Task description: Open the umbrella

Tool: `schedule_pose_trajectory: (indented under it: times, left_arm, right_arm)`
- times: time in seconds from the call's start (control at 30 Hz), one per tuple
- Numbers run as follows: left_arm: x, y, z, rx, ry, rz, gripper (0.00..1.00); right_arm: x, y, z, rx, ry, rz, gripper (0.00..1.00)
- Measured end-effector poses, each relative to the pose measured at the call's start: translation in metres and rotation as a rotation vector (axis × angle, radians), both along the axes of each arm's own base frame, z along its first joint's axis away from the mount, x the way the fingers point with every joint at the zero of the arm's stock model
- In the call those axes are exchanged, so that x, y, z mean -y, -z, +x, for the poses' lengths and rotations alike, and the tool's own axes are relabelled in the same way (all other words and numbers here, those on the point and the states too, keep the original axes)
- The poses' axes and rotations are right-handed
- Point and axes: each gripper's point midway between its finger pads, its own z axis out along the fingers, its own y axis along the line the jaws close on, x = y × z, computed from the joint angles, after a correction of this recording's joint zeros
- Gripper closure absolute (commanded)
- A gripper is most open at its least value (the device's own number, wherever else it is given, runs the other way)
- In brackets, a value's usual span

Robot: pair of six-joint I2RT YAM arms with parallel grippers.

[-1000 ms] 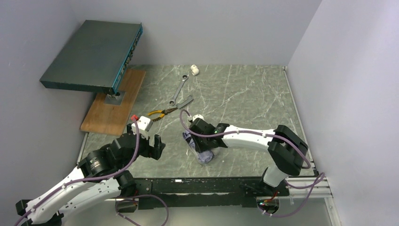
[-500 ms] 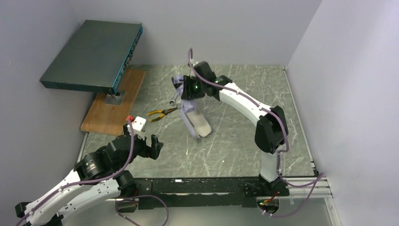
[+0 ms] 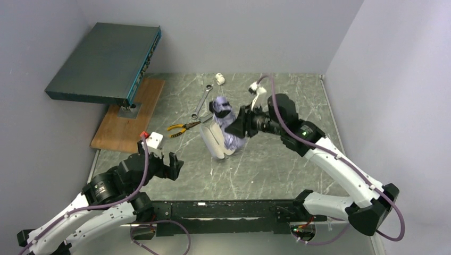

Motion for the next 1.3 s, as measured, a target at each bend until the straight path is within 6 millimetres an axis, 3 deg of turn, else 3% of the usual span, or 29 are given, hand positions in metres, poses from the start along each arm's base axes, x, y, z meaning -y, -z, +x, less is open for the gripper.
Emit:
schedule_pose_trajectory:
  times: [0.07, 0.17, 0.23, 0.33, 0.4, 0.5, 0.6, 0.67, 0.73, 0.8, 0.83, 0.93, 1.0, 1.17, 1.3]
  left_arm:
    - [-0.001, -0.002, -0.001, 0.007, 0.002, -0.011, 0.01]
    - [-0.003, -0.009, -0.002, 0.031, 0.002, -0.043, 0.01]
    - [-0.004, -0.015, -0.003, 0.051, 0.002, -0.071, 0.01]
    - [-0.005, -0.017, -0.004, 0.060, 0.002, -0.082, 0.01]
    - [-0.005, -0.016, -0.004, 0.057, 0.002, -0.080, 0.01]
    - [-0.005, -0.016, -0.004, 0.057, 0.003, -0.079, 0.01]
    - [-0.005, -0.016, -0.004, 0.057, 0.003, -0.079, 0.01]
    - [-0.004, -0.016, -0.004, 0.057, 0.003, -0.079, 0.01]
    - [-0.004, -0.015, -0.004, 0.056, 0.002, -0.078, 0.01]
    - [-0.004, -0.013, -0.003, 0.051, 0.001, -0.072, 0.01]
    - [-0.004, -0.012, -0.003, 0.047, 0.000, -0.066, 0.01]
    - [0.001, -0.004, 0.000, 0.020, 0.003, -0.032, 0.01]
    - [0.007, 0.004, 0.003, -0.013, 0.005, 0.007, 0.03]
    - [0.021, 0.034, 0.016, -0.111, -0.026, 0.118, 0.33]
    - [0.030, 0.054, 0.032, -0.171, -0.070, 0.173, 0.53]
  right_arm:
    - [0.000, 0.026, -0.016, -0.045, -0.051, -0.009, 0.94]
    - [-0.010, 0.083, -0.039, -0.150, -0.127, -0.079, 0.92]
    - [-0.022, 0.118, -0.067, -0.215, -0.214, -0.149, 0.92]
    - [-0.048, 0.145, -0.109, -0.252, -0.362, -0.219, 0.91]
    - [-0.060, 0.159, -0.127, -0.259, -0.433, -0.256, 0.82]
    - [-0.066, 0.182, -0.125, -0.251, -0.452, -0.330, 0.65]
    - [-0.065, 0.205, -0.106, -0.199, -0.415, -0.434, 0.30]
    - [-0.057, 0.219, -0.091, -0.148, -0.364, -0.518, 0.18]
    - [-0.048, 0.226, -0.079, -0.109, -0.309, -0.583, 0.16]
    - [-0.037, 0.228, -0.067, -0.079, -0.243, -0.639, 0.19]
    - [-0.033, 0.228, -0.063, -0.070, -0.209, -0.659, 0.25]
    - [-0.022, 0.220, -0.058, -0.076, -0.111, -0.666, 0.71]
    - [-0.022, 0.207, -0.064, -0.092, -0.065, -0.594, 0.85]
    - [-0.036, 0.175, -0.111, -0.163, -0.051, -0.328, 0.96]
    - [-0.055, 0.190, -0.136, -0.252, -0.057, -0.285, 1.00]
